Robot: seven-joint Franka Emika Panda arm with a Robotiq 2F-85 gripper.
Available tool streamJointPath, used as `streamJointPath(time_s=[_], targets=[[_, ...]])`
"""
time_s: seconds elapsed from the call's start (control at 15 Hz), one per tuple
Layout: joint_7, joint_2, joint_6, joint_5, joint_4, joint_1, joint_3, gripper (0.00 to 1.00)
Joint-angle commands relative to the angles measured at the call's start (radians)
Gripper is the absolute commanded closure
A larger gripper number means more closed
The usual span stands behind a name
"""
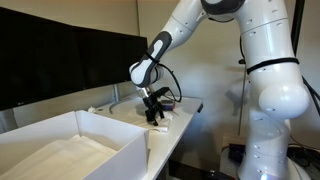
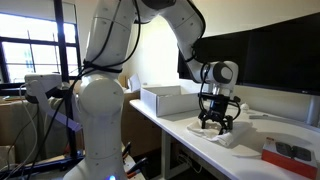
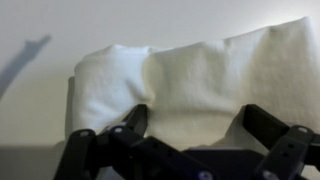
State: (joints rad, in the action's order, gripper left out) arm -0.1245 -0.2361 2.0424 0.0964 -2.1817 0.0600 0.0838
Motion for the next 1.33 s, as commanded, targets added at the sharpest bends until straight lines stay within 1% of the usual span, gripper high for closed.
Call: streamJointPath(time_s=[0.0,0.2,0.33,0.4,0.47,0.67,0.73,1.0,1.27], targets=[[0.031,-0.021,-0.001,0.021,-0.02,-0.002,-0.009,0.0],[0.02,-0.019,0.071,0.025,-0.037,0.0,-0.01,0.0],[0.019,-0.016,0.168,0.046,-0.062,-0.001,-0.008,0.0],[0.021,0.083,0.061,0.045,-0.001,-0.018,-0.022,0.0],[0.028,0.105,0.068,0.056,0.004,-0.024,-0.025,0.0],[0.014,0.163,0.064,0.032,0.075,-0.039,-0.05,0.0],[0.025,0.18,0.072,0.041,0.091,-0.046,-0.056,0.0],[0.061,0.174,0.081,0.045,0.15,-0.064,-0.076,0.0],[0.121,0.14,0.062,0.054,0.149,-0.062,-0.071,0.0]])
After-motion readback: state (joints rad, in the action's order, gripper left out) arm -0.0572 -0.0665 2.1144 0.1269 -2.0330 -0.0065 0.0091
